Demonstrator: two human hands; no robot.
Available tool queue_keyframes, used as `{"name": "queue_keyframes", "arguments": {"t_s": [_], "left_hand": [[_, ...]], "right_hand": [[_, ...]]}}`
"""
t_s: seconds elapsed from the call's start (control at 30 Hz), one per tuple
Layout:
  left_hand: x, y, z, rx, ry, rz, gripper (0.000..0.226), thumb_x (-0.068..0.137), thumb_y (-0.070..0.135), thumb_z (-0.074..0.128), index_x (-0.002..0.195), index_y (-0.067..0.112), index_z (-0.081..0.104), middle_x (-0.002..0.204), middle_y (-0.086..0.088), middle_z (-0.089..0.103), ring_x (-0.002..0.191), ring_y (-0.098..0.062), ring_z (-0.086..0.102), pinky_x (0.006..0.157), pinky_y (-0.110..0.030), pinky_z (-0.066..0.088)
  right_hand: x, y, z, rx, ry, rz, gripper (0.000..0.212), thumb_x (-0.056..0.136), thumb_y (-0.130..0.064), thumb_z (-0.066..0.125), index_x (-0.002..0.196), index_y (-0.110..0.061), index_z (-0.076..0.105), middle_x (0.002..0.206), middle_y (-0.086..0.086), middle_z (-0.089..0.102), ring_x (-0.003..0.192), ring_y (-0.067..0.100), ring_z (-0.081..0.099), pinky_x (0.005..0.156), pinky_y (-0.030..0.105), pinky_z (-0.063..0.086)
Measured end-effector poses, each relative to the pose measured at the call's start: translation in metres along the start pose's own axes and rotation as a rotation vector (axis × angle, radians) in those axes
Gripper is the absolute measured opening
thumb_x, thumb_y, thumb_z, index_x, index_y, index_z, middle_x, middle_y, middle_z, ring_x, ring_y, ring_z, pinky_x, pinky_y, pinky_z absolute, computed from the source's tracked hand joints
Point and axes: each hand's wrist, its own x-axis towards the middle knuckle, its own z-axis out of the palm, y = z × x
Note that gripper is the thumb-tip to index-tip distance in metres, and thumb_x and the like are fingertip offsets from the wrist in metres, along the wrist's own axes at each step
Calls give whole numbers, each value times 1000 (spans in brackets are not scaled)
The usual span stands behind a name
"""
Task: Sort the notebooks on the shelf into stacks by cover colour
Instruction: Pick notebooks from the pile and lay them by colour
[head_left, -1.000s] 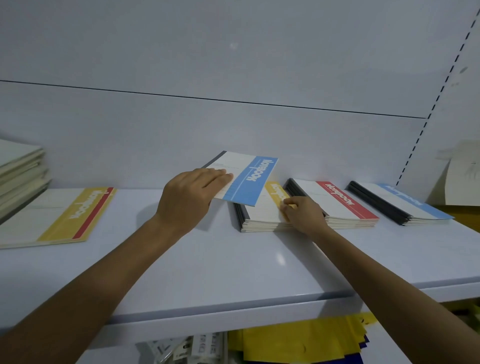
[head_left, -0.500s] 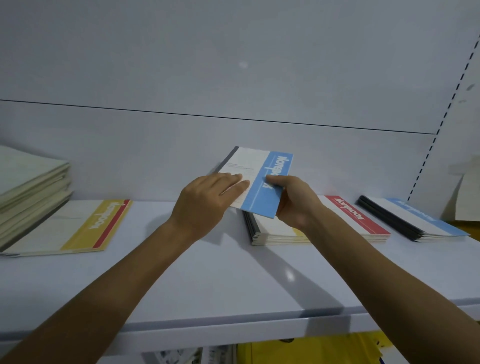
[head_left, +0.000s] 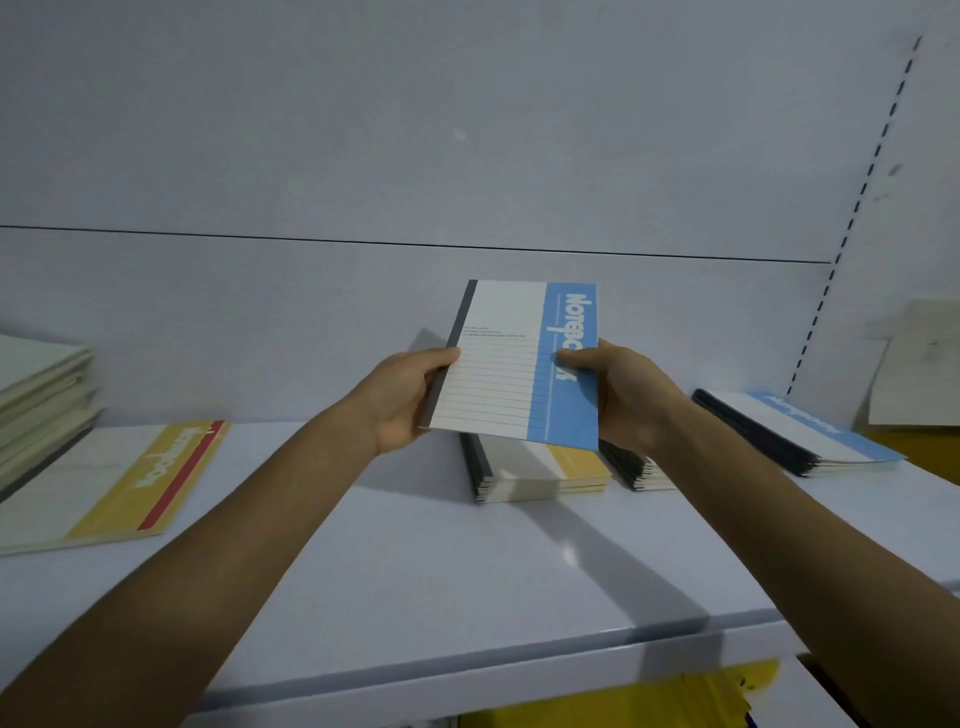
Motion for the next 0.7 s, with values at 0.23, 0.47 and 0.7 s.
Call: {"name": "queue_keyframes", "arguments": {"t_s": [0.23, 0.47, 0.7], "left_hand": [[38, -4, 61, -31, -53, -68, 18, 96, 19, 52, 99, 9, 66, 84, -3, 73, 75, -14, 68, 59, -20, 57], [74, -23, 162, 6, -126, -48, 25, 99, 27, 43, 100, 14, 64, 88, -1, 69, 73, -13, 64, 61, -25, 53], [110, -55, 270, 102, -135, -29, 27, 96, 7, 51, 122, 1, 54, 94, -7, 68, 69, -13, 67, 57, -24, 57]], "right_hand": [[-13, -16, -69, 90, 115, -11, 14, 92, -15, 52, 104, -14, 59, 80, 6, 73, 65, 20, 70, 50, 27, 55], [-11, -26, -166, -102, 452, -17, 15, 91, -14, 58, 103, -5, 57, 100, 15, 67, 76, 27, 65, 62, 33, 56], [-6, -45, -283, -612, 657, -157, 10, 91, -21, 62, 97, -13, 66, 94, 6, 66, 77, 21, 59, 66, 30, 48]]}}
